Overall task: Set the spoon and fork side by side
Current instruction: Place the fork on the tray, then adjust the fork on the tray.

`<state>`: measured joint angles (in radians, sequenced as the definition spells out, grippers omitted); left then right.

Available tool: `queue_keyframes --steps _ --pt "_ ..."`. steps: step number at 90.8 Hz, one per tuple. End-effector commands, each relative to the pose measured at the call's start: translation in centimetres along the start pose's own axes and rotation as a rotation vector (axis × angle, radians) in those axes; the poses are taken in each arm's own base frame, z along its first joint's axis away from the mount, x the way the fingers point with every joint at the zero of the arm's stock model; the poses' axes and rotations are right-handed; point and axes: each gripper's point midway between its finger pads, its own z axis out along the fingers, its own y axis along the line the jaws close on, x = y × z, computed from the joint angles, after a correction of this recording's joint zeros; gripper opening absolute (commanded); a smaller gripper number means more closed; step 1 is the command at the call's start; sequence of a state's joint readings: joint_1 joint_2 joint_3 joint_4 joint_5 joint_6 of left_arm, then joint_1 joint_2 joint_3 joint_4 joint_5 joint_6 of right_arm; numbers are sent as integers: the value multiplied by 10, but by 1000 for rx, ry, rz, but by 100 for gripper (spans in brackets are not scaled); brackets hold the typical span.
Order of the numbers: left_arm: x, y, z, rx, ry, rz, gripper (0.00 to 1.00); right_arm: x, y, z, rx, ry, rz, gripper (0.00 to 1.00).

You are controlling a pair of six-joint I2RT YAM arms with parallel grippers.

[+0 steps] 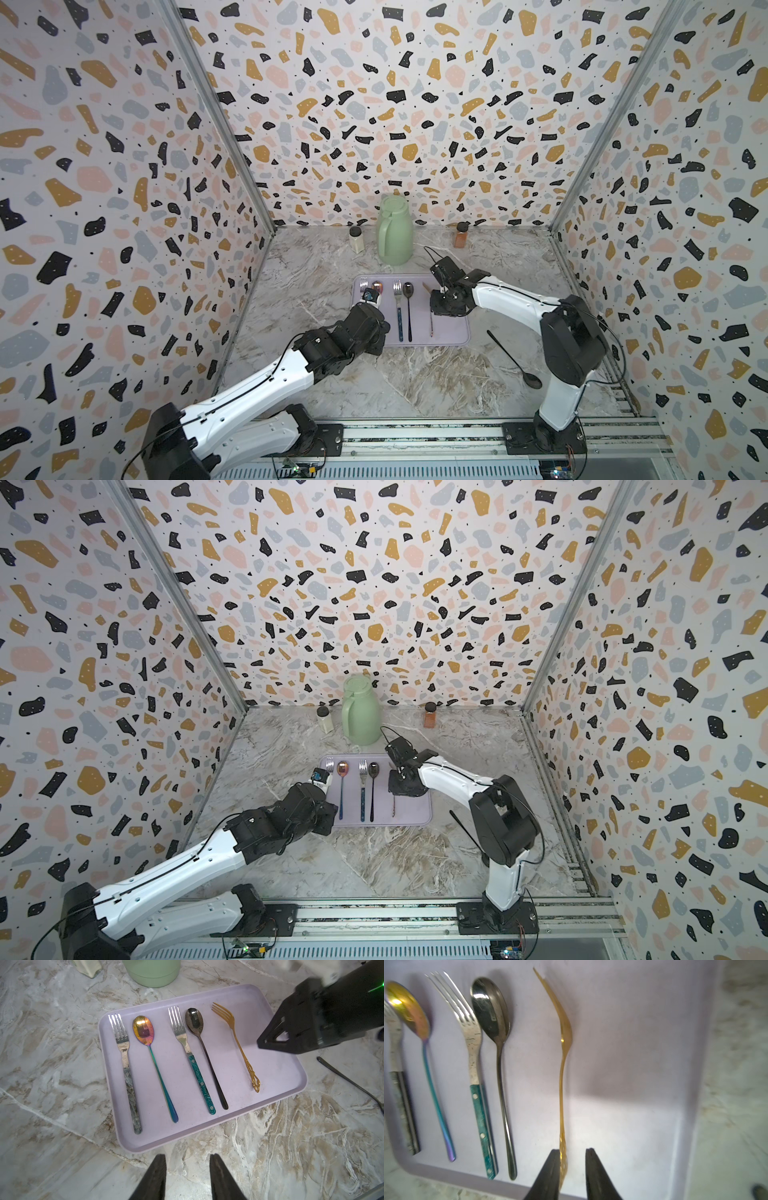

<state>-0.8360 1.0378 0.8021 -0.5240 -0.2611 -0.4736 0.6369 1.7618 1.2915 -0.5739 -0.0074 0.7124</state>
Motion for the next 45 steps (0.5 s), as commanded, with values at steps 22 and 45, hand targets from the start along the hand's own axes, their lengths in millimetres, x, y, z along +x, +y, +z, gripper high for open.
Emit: queue_keyframes --steps 22,45 --pt "-29 -32 15 97 -34 5 38 -10 -1 -22 -126 -23 -33 29" --pt "-15 -13 10 35 -28 -4 38 -8 28 26 -139 76 -65 27"
